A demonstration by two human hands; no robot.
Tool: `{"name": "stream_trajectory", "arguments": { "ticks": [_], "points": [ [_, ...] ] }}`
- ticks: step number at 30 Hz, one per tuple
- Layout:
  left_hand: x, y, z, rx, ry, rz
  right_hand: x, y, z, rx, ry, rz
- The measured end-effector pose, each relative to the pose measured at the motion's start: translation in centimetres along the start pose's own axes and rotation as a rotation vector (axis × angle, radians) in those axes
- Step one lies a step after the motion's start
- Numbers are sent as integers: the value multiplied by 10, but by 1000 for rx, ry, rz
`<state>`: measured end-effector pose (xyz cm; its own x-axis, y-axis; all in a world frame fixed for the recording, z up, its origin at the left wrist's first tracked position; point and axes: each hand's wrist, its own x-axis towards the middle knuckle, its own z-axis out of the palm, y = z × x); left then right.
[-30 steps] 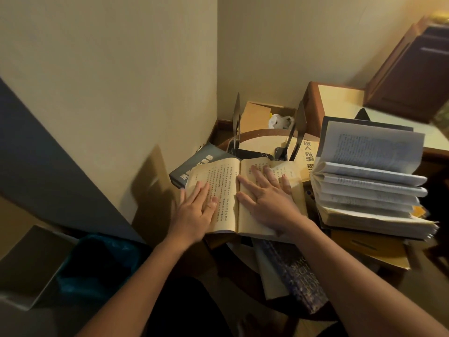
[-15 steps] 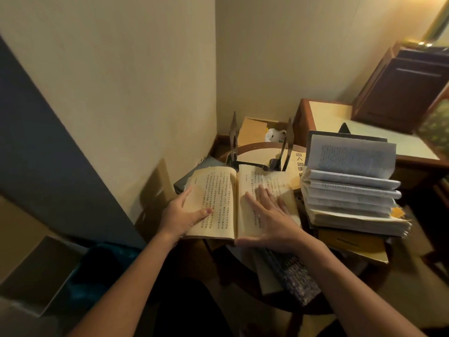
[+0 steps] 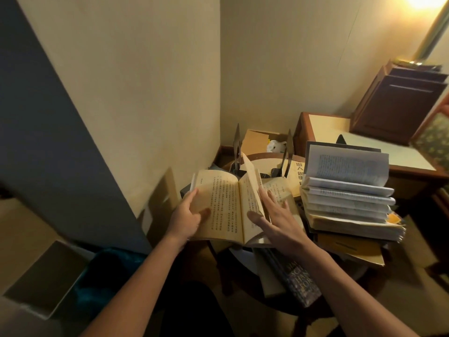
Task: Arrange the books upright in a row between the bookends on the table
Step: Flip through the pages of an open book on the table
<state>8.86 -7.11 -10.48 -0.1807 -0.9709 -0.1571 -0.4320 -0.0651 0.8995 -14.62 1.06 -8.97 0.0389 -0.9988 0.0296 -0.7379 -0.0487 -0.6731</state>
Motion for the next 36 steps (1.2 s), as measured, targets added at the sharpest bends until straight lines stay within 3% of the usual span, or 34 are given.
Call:
{"name": "stream_trajectory", "arguments": {
  "ticks": [5, 9, 12, 15, 20, 24, 27, 30, 36],
  "points": [
    [-1, 19, -3, 4, -14, 103, 9, -30, 1, -305, -107, -113],
    [-4, 30, 0, -210, 48, 46, 19, -37, 12, -574, -224, -123],
    [-3, 29, -2, -274, 30, 37, 27, -30, 14, -529, -277, -80],
    [1, 18, -7, -181, -48, 5, 34, -21, 14, -444, -296, -2],
    [11, -12, -10, -138, -191, -160, 59, -8, 23, -452, -272, 135],
    [8, -23, 0, 113, -195, -201, 72, 4, 34, -518, -239, 146],
    [4, -20, 17, 468, -138, 81, 82, 9, 35, -544, -240, 143],
    [11, -14, 33, 541, -154, 243, 91, 11, 33, -538, -251, 164],
    [52, -12, 54, 739, -190, 200, 92, 19, 40, -582, -229, 167]
  ]
}}
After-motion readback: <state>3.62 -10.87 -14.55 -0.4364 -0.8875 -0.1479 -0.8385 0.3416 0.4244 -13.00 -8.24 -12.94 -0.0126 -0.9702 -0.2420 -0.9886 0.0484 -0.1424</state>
